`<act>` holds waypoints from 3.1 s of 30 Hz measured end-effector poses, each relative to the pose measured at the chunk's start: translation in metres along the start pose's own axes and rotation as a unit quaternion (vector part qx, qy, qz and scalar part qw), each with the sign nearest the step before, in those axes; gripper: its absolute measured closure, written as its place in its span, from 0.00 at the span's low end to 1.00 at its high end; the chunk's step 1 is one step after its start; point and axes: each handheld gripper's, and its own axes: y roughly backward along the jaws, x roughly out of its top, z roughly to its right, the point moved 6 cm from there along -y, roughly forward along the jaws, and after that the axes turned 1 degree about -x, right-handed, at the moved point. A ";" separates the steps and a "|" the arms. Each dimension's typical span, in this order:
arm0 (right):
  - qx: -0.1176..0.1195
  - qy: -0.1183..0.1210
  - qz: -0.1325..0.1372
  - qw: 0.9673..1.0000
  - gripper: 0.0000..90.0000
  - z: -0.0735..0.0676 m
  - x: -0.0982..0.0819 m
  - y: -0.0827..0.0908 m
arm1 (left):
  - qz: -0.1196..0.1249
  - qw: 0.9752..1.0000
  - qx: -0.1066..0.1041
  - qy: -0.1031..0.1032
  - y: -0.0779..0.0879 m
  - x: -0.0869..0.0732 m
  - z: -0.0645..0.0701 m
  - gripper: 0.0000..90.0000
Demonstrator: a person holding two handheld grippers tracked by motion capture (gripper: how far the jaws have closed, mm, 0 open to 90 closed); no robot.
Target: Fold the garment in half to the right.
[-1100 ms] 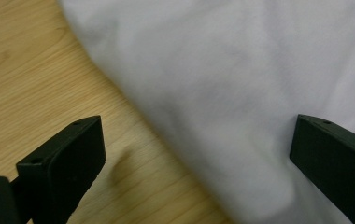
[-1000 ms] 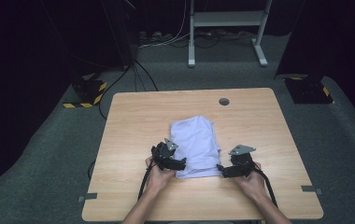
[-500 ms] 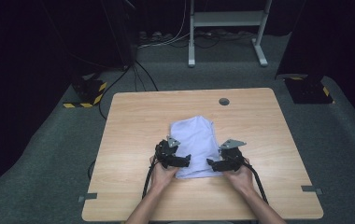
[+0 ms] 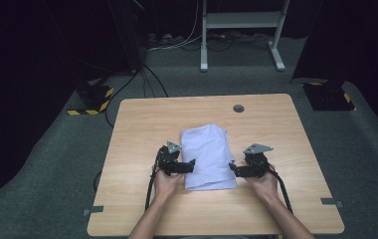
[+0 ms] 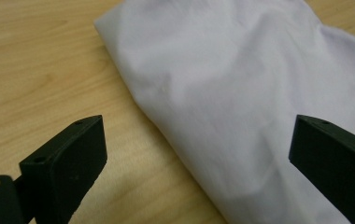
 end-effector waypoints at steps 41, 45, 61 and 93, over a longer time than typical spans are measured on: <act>-0.022 0.002 -0.048 0.999 0.21 -0.004 0.023 -0.047 | -0.042 0.998 0.053 0.010 -0.026 0.010 -0.026 0.06; -0.040 -0.003 -0.054 0.998 0.20 0.008 0.020 -0.035 | -0.023 0.998 0.044 0.030 -0.007 0.012 -0.026 0.07; 0.030 0.076 -0.022 0.996 0.25 -0.052 0.000 -0.023 | -0.047 0.996 -0.009 -0.075 -0.007 -0.014 0.032 0.07; 0.019 0.024 -0.022 0.999 0.22 -0.032 -0.010 -0.022 | -0.033 0.999 -0.018 -0.028 -0.016 -0.019 0.026 0.07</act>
